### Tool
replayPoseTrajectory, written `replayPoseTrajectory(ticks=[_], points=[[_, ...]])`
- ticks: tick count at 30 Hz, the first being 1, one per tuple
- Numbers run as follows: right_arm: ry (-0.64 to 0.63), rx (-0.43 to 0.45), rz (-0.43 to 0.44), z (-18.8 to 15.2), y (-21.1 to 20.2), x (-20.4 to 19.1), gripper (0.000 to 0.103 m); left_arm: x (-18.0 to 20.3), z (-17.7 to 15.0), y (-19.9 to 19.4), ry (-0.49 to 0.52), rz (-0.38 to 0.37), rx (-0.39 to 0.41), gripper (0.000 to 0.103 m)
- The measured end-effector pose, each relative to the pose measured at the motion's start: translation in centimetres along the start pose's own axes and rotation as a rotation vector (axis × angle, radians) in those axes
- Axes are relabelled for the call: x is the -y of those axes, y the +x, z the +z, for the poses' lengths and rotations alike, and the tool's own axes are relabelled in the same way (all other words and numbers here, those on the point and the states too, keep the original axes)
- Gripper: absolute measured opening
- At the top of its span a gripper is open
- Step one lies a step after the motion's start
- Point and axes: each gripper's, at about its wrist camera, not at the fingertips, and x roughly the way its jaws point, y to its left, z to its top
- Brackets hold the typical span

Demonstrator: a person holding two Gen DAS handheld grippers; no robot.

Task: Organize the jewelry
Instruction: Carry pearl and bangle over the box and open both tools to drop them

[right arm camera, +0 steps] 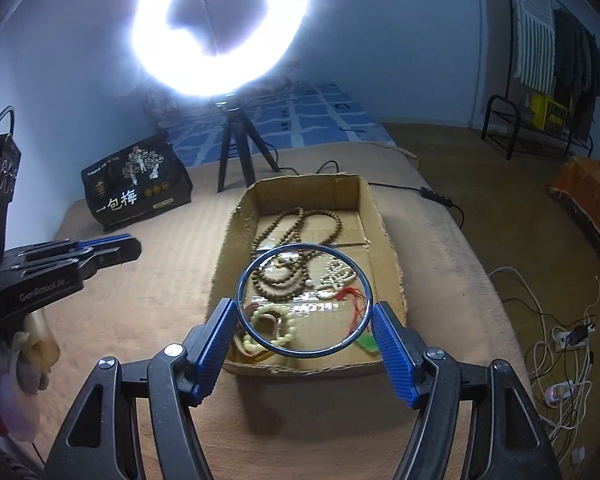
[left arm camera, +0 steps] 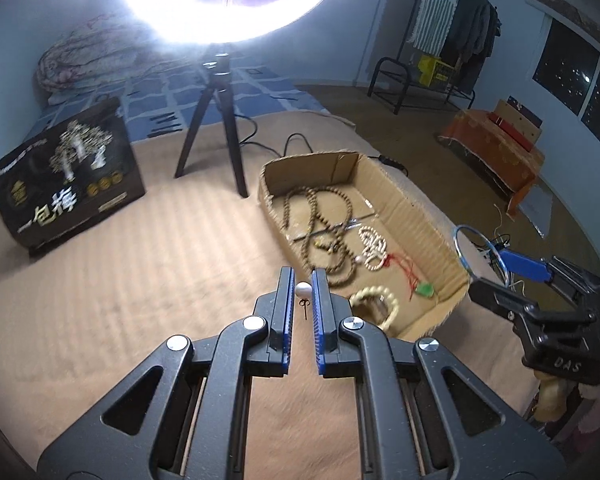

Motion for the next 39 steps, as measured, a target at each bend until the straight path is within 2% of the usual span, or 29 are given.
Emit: replayPoseTrajectory(ticks=[11,20,37,39], points=[[-0.047,-0.048,0.034,1.8,2.6,0.7,0.071,1.6,4.3,5.0,-0.019,0.007,-0.005,0.007],[-0.049,-0.088,0.048,2.2,5.0,1.1,0.071,2.1,6.3,8.2,-0.023,0.016,-0.015,0.007],[-0.057,-0.105,0.030,2.6,6.7,1.0,0.072,2.4,7.3,10.1,-0.020,0.042,-0.018,0.007],[-0.057,-0.105,0.020,2.6,6.8,1.2,0.075,2.5,7.3,10.1,-0.018,0.049,-0.018,0.007]])
